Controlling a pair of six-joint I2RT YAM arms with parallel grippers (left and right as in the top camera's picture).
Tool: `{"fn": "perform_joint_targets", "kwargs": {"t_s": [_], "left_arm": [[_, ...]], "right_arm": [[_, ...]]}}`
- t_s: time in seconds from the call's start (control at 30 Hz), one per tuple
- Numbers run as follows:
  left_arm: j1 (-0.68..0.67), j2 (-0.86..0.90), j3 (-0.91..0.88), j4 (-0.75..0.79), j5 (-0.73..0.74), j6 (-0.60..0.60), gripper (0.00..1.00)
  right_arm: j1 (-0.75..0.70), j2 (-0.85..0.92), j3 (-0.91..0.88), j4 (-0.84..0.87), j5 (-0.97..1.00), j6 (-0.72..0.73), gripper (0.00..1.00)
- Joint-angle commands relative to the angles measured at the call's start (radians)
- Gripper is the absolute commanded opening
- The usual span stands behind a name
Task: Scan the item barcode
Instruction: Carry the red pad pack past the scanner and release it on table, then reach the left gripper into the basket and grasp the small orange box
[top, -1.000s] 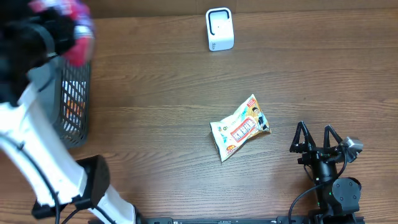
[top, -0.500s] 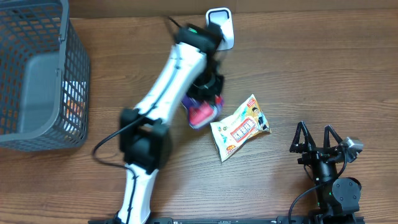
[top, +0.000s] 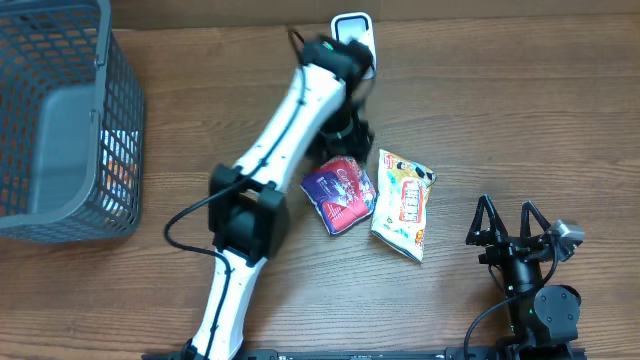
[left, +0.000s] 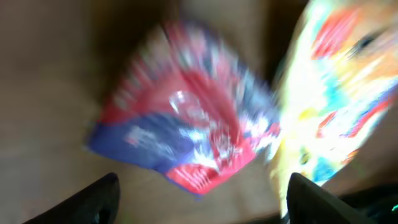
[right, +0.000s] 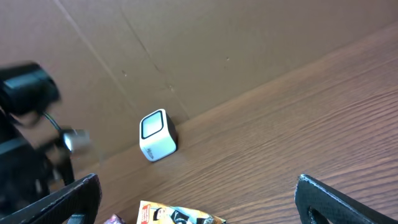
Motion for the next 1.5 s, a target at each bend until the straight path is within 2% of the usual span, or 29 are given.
{"fn": "perform_joint_targets", "kwargs": {"t_s": [0.0, 0.03, 0.2, 0.27, 0.37, 0.47, 0.57, 0.63, 0.77, 0.9, 1.07, 1.13, 1.3, 1.47], "left_arm": [[0.092, -0.100, 0.191, -0.003, 0.050, 0.027, 0.92], [0.110, -0.124, 0.217, -0.003, 0.048, 0.027, 1.00], [0.262, -0.364, 0.259, -0.003, -0.043, 0.051, 1.00], [0.342, -0.453, 0.258, -0.003, -0.097, 0.098, 1.00], [0.494, -0.544, 0.258, -0.003, -0.163, 0.094, 1.00], [0.662, -0.581, 0.258, -0.003, -0.170, 0.079, 1.00], [0.919, -0.561, 0.234, -0.003, -0.166, 0.025, 1.00], [0.980, -0.526, 0.219, -0.003, -0.166, 0.026, 1.00], [1.035, -0.427, 0.215, 0.014, -0.187, 0.026, 1.00], [1.069, -0.286, 0.215, 0.060, -0.298, 0.009, 1.00], [1.088, -0.132, 0.213, -0.003, -0.290, 0.004, 1.00], [1.101, -0.080, 0.203, -0.003, -0.221, 0.019, 1.00], [1.120, -0.061, 0.190, -0.003, -0.192, 0.066, 0.99], [1.154, -0.171, 0.013, -0.003, -0.266, 0.075, 1.00]], "right_arm": [[-0.004, -0.006, -0.011, 0.004, 0.010, 0.001, 1.00], [-0.004, -0.006, -0.011, 0.004, 0.010, 0.001, 1.00], [-0.004, -0.006, -0.011, 0.004, 0.010, 0.001, 1.00], [-0.004, -0.006, -0.011, 0.004, 0.010, 0.001, 1.00], [-0.004, -0.006, -0.011, 0.004, 0.010, 0.001, 1.00], [-0.004, -0.006, -0.011, 0.004, 0.010, 0.001, 1.00], [-0.004, -0.006, -0.011, 0.004, 0.010, 0.001, 1.00], [-0.004, -0.006, -0.011, 0.004, 0.010, 0.001, 1.00], [-0.004, -0.006, -0.011, 0.004, 0.010, 0.001, 1.00], [-0.004, -0.006, -0.011, 0.004, 0.010, 0.001, 1.00], [-0.004, -0.006, -0.011, 0.004, 0.010, 0.001, 1.00], [-0.004, -0.006, -0.011, 0.004, 0.010, 0.001, 1.00], [-0.004, -0.006, -0.011, 0.004, 0.010, 0.001, 1.00], [-0.004, -0.006, -0.011, 0.004, 0.010, 0.001, 1.00]]}}
